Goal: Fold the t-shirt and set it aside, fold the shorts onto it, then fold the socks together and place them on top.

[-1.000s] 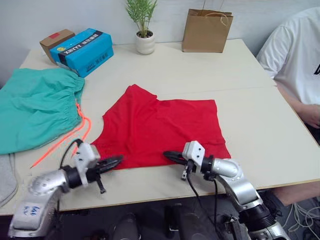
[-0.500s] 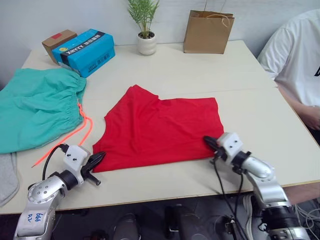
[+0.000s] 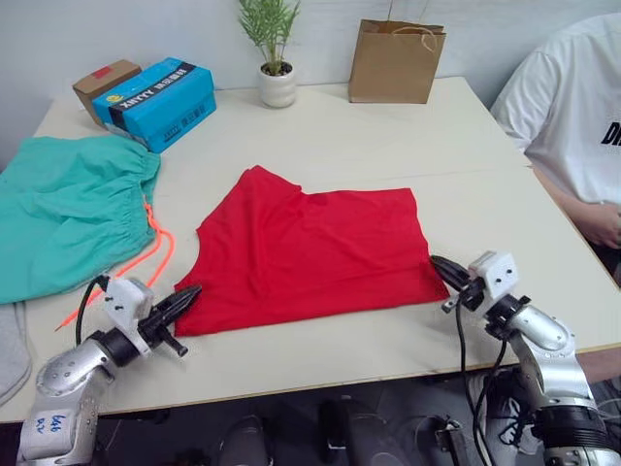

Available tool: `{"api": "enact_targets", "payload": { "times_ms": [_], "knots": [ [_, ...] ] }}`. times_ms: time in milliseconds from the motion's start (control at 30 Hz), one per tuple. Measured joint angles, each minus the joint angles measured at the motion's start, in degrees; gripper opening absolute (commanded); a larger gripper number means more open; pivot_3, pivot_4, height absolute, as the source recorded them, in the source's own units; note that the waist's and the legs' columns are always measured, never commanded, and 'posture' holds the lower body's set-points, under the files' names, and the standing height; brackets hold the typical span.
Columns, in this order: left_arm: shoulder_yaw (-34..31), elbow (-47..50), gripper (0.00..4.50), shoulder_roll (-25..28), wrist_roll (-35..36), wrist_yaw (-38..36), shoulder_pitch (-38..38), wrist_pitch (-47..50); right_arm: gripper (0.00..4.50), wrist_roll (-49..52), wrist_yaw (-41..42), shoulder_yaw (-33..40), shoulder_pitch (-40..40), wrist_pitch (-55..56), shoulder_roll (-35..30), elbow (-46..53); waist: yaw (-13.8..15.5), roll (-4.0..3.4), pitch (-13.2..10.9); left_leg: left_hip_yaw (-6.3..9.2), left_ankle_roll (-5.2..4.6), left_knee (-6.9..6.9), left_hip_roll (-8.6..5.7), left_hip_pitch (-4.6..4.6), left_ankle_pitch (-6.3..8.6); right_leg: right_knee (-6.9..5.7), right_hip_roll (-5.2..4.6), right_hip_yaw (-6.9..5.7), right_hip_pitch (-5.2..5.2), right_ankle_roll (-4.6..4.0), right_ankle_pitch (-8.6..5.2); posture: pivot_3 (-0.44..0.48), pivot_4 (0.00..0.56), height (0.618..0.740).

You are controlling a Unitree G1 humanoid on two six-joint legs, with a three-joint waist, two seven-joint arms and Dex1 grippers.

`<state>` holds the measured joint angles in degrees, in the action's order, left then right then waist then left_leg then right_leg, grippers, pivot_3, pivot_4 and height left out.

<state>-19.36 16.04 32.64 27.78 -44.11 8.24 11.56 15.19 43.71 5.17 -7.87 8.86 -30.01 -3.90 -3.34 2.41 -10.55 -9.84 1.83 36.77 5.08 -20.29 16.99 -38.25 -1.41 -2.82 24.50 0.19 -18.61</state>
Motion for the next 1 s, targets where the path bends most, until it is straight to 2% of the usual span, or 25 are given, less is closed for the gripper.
{"api": "enact_targets", "payload": {
  "times_ms": [67,233,333,533,667,700,733,800,867,1000],
  "knots": [
    [2.27,1.37,0.03,1.35,-1.33,-0.78,-1.17,-0.2,0.0,-1.02,0.97,-3.11,-0.15,0.04,1.29,1.4,0.12,-0.01,0.0,0.0,0.02,-0.03,-0.02,0.02,-0.02,0.03,0.0,0.0,-0.01,0.0,0.0,0.0,0.15,0.74],
    [10.15,0.65,0.03,0.77,-8.96,1.58,-2.22,-0.77,0.0,-5.22,1.19,-9.28,0.07,1.39,3.33,0.52,0.18,-0.06,0.02,-0.04,0.02,-0.03,-0.08,-0.06,-0.03,0.21,-0.06,0.03,-0.01,0.05,0.03,0.0,0.15,0.74],
    [10.27,-1.3,0.03,0.48,-10.79,3.53,-0.89,-0.87,0.0,-5.67,1.0,-8.66,0.16,4.41,2.76,-2.87,0.08,-0.06,0.03,-0.1,0.04,-0.06,-0.06,-0.03,0.0,0.27,-0.06,0.03,-0.02,0.05,0.03,0.0,0.15,0.74],
    [7.52,-2.12,0.03,0.01,-11.66,5.31,2.42,-2.18,0.0,-2.38,3.55,-2.06,2.72,8.96,-1.79,-8.42,1.02,0.03,0.08,-0.07,-0.21,-0.04,-0.08,-0.01,0.14,0.37,-0.08,0.02,-0.09,0.05,0.03,0.0,0.15,0.74],
    [5.0,-1.02,0.03,0.18,-8.0,3.12,3.56,-1.44,0.0,3.03,6.86,1.94,6.05,5.11,-4.14,-8.05,1.38,0.02,0.07,-0.06,-0.23,-0.03,-0.07,-0.02,0.14,0.35,-0.08,0.02,-0.08,0.05,0.03,0.0,0.15,0.74],
    [4.17,0.04,0.4,0.54,-6.42,2.43,3.54,-0.85,0.35,4.83,8.41,2.25,7.01,2.68,-5.51,-6.99,1.47,0.02,0.07,-0.05,-0.23,-0.02,-0.06,-0.01,0.14,0.33,-0.08,0.02,-0.08,0.05,0.03,0.0,0.15,0.74],
    [3.58,1.32,0.56,1.89,-5.09,1.45,3.54,0.01,0.51,6.17,10.94,2.21,7.91,0.58,-7.69,-5.4,1.5,-0.03,0.04,-0.05,-0.24,-0.02,-0.06,-0.03,0.14,0.32,-0.07,0.02,-0.07,0.05,0.03,0.0,0.15,0.74],
    [2.15,3.13,1.16,6.17,-4.27,-1.87,4.15,0.1,1.18,7.36,15.9,2.31,8.77,-1.48,-12.51,-3.29,1.52,-0.12,-0.01,-0.05,-0.25,-0.04,-0.07,0.0,0.12,0.34,-0.06,0.02,-0.08,0.04,0.03,0.0,0.15,0.74],
    [1.04,3.9,1.8,10.85,-4.46,-6.23,5.59,-1.64,1.89,7.54,20.2,3.06,8.53,-1.13,-16.73,-2.93,1.2,-0.19,-0.02,-0.07,-0.25,-0.07,-0.07,0.04,0.11,0.38,-0.05,0.03,-0.08,0.0,0.04,0.0,0.15,0.74],
    [0.44,2.86,3.08,15.22,-5.78,-12.36,9.91,-3.4,3.32,3.99,25.09,1.93,4.64,3.65,-19.68,-7.4,0.27,-0.18,-0.03,-0.08,-0.22,-0.18,-0.08,0.07,0.09,0.42,-0.03,0.02,-0.05,-0.04,0.02,0.0,0.15,0.74]
  ]
}}
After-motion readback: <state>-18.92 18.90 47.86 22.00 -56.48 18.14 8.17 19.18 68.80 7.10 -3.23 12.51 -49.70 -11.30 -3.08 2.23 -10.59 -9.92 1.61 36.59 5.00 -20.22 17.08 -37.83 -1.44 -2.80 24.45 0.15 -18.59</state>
